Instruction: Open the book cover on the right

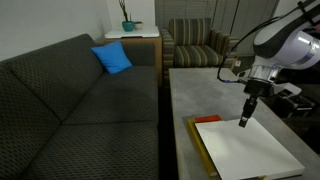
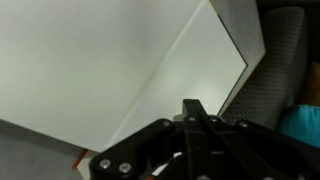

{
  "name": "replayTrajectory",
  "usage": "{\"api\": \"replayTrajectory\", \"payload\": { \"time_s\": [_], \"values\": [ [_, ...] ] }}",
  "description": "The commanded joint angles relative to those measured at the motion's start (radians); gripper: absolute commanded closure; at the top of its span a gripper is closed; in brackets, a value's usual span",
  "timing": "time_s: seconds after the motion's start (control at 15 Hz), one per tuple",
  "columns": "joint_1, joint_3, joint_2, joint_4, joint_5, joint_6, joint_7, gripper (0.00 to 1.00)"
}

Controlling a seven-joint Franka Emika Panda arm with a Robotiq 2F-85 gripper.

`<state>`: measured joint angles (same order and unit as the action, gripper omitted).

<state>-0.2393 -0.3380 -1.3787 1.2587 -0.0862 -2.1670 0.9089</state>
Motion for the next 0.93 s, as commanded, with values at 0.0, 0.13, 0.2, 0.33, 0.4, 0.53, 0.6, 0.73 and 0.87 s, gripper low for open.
{"api": "replayTrajectory", "payload": {
  "time_s": [0.0, 0.13, 0.2, 0.33, 0.4, 0.53, 0.6, 0.73, 0.87],
  "values": [
    [0.015, 0.047, 0.123, 0.18, 0.071, -0.208, 0.004, 1.0],
    [0.026, 0.072, 0.165, 0.242, 0.118, -0.328, -0.009, 1.0],
    [0.032, 0.083, 0.184, 0.27, 0.139, -0.388, -0.013, 1.0],
    [0.056, 0.119, 0.219, 0.319, 0.153, -0.498, -0.02, 1.0],
    [0.063, 0.133, 0.234, 0.341, 0.164, -0.546, -0.026, 0.91],
    [0.08, 0.16, 0.264, 0.386, 0.188, -0.633, -0.052, 0.67],
    [0.086, 0.171, 0.274, 0.404, 0.202, -0.669, -0.065, 0.61],
    [0.095, 0.185, 0.297, 0.442, 0.227, -0.721, -0.088, 0.46],
    [0.104, 0.197, 0.32, 0.478, 0.252, -0.761, -0.117, 0.33]
  ]
}}
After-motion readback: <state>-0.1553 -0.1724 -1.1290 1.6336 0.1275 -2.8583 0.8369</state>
